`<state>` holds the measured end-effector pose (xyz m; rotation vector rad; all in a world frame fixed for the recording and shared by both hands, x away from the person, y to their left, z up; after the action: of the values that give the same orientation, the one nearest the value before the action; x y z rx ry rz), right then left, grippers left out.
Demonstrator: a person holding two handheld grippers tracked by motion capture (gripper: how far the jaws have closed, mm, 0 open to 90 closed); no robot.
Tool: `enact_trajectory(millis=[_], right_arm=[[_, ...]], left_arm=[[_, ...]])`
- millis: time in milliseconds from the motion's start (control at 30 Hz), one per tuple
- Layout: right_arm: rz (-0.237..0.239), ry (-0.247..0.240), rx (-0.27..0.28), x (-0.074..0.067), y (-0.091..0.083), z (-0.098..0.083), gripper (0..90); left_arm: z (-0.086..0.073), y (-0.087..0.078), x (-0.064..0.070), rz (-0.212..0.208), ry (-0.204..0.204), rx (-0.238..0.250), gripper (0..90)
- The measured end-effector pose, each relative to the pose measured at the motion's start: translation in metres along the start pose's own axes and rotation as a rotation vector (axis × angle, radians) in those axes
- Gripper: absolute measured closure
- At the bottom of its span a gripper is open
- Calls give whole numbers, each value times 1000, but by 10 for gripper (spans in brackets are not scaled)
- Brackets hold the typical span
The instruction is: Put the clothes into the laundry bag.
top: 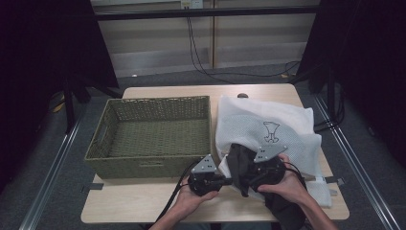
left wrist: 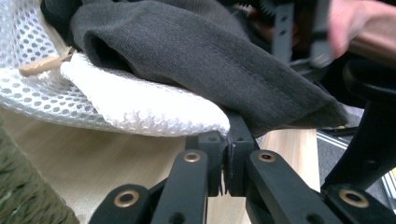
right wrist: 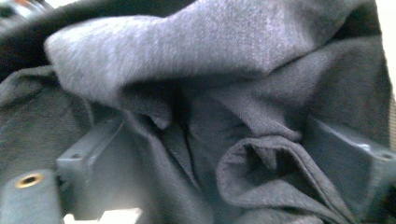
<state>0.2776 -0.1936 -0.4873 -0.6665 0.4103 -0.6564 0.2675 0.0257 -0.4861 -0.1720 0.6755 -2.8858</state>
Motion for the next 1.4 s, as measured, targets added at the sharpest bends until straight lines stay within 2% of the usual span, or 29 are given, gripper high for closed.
enact_trajectory(millis=[133, 300, 367, 433, 567, 667, 767, 800, 900, 967, 1033, 1200, 1267, 1400], right_arm=[[-77, -20, -21, 5, 9, -4, 298], [-150, -8, -28, 12, 10, 1, 435], [-174, 15, -22, 19, 9, 5, 495], [-190, 60, -6, 28, 8, 8, 538], [-227, 100, 19, 46, 10, 18, 558], [-257, 143, 56, 61, 11, 26, 564], [-302, 186, 96, 74, 13, 34, 561], [-305, 191, 98, 77, 15, 36, 556], [-261, 197, 92, 76, 20, 35, 513], [-232, 192, 103, 71, 17, 34, 477], [-184, 201, 120, 67, 13, 33, 439], [-108, 184, 149, 55, -8, 28, 361], [-91, 174, 155, 49, -18, 24, 348], [-65, 165, 176, 38, -39, 13, 337]], left_arm=[[1, 1, 2, 1, 7, -1, 886], [3, -1, 4, -12, 25, 7, 889], [4, -2, 7, -20, 37, 11, 890], [6, -3, 9, -23, 50, 10, 890], [8, -3, 11, -38, 53, 16, 889], [8, -3, 14, -54, 79, 9, 890], [7, -3, 14, -54, 79, -4, 889], [6, -3, 13, -40, 78, -12, 888], [1, -4, 8, -23, 77, -37, 882], [-3, -4, 6, -23, 63, -37, 876], [-5, -4, 4, -14, 58, -46, 868], [-9, -7, 4, -8, 39, -42, 820], [-9, -11, 5, 2, 30, -43, 764], [-7, -25, 6, 45, 24, -19, 669]])
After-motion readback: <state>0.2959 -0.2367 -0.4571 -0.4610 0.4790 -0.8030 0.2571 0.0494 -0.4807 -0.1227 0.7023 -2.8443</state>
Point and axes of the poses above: each handheld gripper's, and its own axes: y roughly forward along the jaws, z roughly out of its top, x roughly to its right, the point moved 2 cm from there along y, roughly forward along the jaws, and after that the axes turned 11 degrees about y, right-handed, at the moved point
